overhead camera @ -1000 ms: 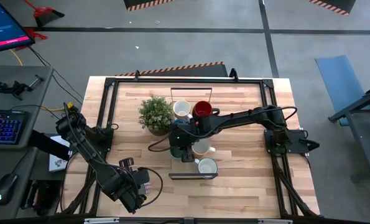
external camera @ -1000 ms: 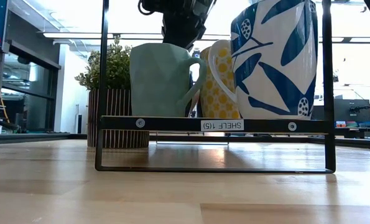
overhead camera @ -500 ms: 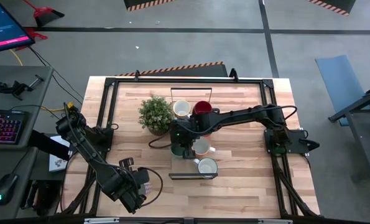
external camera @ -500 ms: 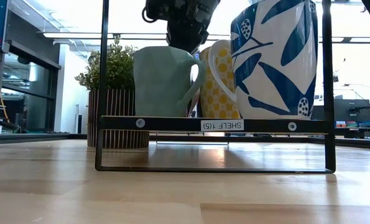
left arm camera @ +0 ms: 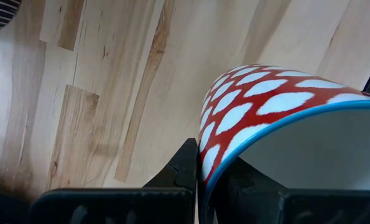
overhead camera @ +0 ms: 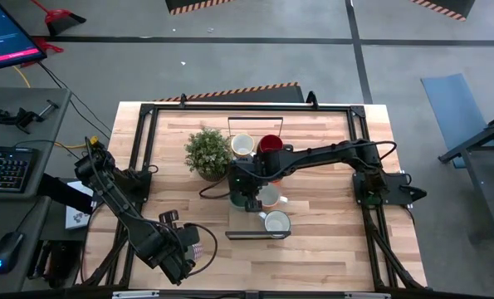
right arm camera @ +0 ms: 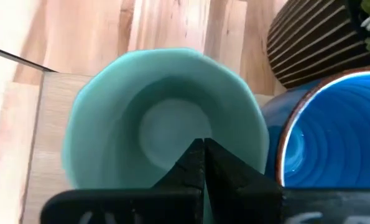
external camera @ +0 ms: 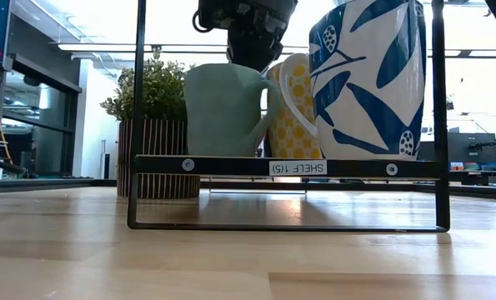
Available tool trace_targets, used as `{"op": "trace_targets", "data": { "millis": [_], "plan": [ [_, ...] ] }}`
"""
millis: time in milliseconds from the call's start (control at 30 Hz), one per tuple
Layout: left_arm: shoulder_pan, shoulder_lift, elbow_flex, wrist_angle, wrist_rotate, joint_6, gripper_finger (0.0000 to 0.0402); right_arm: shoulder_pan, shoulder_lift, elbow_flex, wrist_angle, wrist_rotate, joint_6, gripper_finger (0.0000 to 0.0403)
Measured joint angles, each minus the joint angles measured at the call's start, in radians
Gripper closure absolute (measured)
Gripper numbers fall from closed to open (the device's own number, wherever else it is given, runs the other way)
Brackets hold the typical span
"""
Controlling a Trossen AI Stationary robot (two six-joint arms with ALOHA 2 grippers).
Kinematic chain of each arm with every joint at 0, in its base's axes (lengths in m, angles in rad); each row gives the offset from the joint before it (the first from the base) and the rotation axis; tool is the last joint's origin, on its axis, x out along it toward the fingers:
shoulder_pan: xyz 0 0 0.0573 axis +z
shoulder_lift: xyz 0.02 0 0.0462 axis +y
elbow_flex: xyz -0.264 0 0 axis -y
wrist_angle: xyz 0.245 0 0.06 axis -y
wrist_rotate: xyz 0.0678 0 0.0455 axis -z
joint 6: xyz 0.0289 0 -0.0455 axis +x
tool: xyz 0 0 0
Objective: Place coffee mugs
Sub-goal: Put the patterned red mug on the shelf
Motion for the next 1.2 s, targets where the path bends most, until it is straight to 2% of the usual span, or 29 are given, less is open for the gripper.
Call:
{"op": "trace_targets", "data": {
  "millis": [400, 733, 867, 1067, 1200],
  "plan": [
    [0.000, 0.000, 0.000, 0.000, 0.000, -0.002, 0.0390, -0.006, 0.000, 0.000, -0.001, 0.024, 0.000, 0.0403],
    [0.000, 0.000, 0.000, 0.000, -0.008, -0.001, 0.0390, 0.007, -0.009, 0.001, 0.013, -0.034, 0.000, 0.0403],
    [0.000, 0.000, 0.000, 0.001, -0.009, 0.000, 0.0390, 0.029, -0.055, 0.001, 0.018, -0.047, 0.010, 0.0403],
    [0.000, 0.000, 0.000, 0.000, -0.009, 0.000, 0.0390, 0.087, -0.198, 0.003, 0.021, -0.045, 0.011, 0.0403],
    [0.000, 0.000, 0.000, 0.001, -0.009, -0.002, 0.0390, 0.136, -0.264, 0.003, -0.004, 0.031, 0.011, 0.0403]
  ]
}}
